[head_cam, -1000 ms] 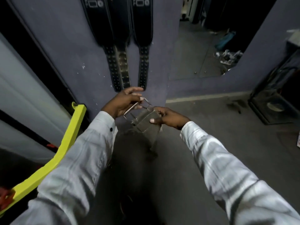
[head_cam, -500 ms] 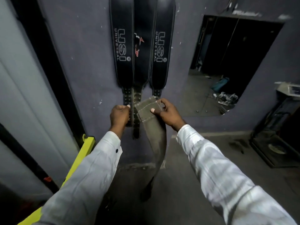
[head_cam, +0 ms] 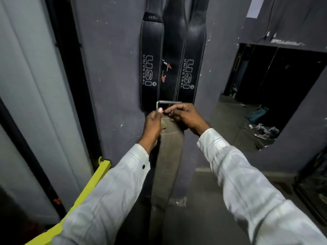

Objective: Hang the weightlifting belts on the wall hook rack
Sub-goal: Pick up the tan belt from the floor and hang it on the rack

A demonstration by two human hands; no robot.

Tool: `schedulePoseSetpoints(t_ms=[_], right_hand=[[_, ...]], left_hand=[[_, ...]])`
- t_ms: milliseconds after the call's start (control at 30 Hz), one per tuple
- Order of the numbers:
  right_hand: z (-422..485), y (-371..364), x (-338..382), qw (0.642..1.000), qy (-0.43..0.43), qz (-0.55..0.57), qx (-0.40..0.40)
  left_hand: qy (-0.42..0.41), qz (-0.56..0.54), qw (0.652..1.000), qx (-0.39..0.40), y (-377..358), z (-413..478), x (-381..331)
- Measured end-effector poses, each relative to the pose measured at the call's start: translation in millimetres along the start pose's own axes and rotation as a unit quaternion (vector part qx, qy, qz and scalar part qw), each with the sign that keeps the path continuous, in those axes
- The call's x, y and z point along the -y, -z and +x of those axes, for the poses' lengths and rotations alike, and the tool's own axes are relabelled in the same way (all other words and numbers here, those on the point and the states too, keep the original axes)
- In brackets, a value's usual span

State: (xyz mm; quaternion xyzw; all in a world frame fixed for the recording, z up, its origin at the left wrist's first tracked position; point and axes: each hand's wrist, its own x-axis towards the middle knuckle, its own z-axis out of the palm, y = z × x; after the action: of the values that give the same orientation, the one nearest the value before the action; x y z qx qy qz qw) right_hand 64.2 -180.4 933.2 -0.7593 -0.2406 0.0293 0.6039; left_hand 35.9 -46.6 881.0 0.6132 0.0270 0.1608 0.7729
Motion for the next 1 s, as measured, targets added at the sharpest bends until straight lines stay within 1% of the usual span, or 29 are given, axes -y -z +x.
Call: schedulePoseSetpoints(t_ms=[67,133,167,200,267,300,333,400,433,500,533,600,633,700,733,800,833,867,933,967,1000], right_hand=[[3.0,4.2,-1.6,0.996,0.015,0.011,-0.084],[7.4,8.0,-10.2,0.983,0.038,-0.024,-0.177],[9.4,9.7,-13.9,0.980,0.034,-0.035,-0.193],[10.5,10.0,-15.8,0.983,0.010,-0.035,-0.178],[11.8,7.6,-16.3,0.994,-0.059,-0.042,-0.084],[11.7,4.9,-15.0,0.995,-0.082,-0.044,-0.039],[11.9,2.9,-10.6,0.996,-0.085,-0.032,-0.023],[16.6,2.3,-0.4,0.997,-0.048,-0.001,-0.062],[20.4,3.9,4.7,0.996,-0.030,0.007,-0.086],[29.6,10.5,15.5,0.992,-0.020,0.033,-0.116],[33.1,14.2,21.5,0.991,-0.020,0.045,-0.122],[39.2,21.1,30.6,0.992,-0.009,0.051,-0.118],[40.2,23.8,34.4,0.993,0.003,0.047,-0.107],[38.7,26.1,38.6,0.997,0.023,0.044,-0.066],[37.3,25.8,40.4,0.998,0.024,0.047,-0.037],[37.6,23.7,41.2,0.999,0.007,0.045,0.006],[39.1,20.7,40.3,0.999,0.003,0.033,0.006],[41.6,17.4,39.1,1.000,0.012,-0.004,-0.019],[48.8,13.2,37.6,0.986,0.054,-0.113,-0.108],[52.2,12.1,38.7,0.979,0.068,-0.134,-0.140],[53.7,10.6,42.7,0.976,0.081,-0.128,-0.156]], left_hand=[[0.018,-0.003,0.999,-0.029,-5.8,5.2,-13.6],[0.021,0.015,0.999,-0.031,-7.5,12.3,-24.3],[0.014,0.032,0.999,-0.035,-6.5,16.4,-27.1],[0.007,0.050,0.998,-0.045,-4.6,20.9,-28.2],[-0.003,0.094,0.993,-0.070,0.4,28.6,-32.5],[-0.007,0.108,0.991,-0.072,2.4,32.2,-36.2],[-0.011,0.114,0.991,-0.068,3.4,35.3,-41.0],[-0.015,0.069,0.997,-0.030,2.1,30.8,-53.4],[-0.002,0.022,1.000,-0.001,3.3,28.5,-57.2],[0.026,-0.092,0.993,0.070,11.8,21.8,-58.0],[0.019,-0.114,0.987,0.112,17.5,18.0,-55.2],[-0.027,-0.047,0.985,0.162,22.2,12.7,-53.4],[-0.057,-0.004,0.987,0.153,20.4,12.9,-55.7],[-0.104,0.028,0.989,0.099,11.9,16.4,-64.2],[-0.116,0.022,0.991,0.068,8.6,18.4,-67.8],[-0.118,-0.026,0.993,0.011,3.5,21.4,-76.2],[-0.120,-0.042,0.992,-0.006,2.2,23.7,-79.5],[-0.130,-0.048,0.990,-0.007,1.6,26.6,-82.0],[-0.156,-0.039,0.987,0.021,-1.1,28.7,-88.0],[-0.167,-0.031,0.985,0.031,-2.0,30.0,-90.8],[-0.175,-0.027,0.984,0.030,-2.8,33.3,-93.6]])
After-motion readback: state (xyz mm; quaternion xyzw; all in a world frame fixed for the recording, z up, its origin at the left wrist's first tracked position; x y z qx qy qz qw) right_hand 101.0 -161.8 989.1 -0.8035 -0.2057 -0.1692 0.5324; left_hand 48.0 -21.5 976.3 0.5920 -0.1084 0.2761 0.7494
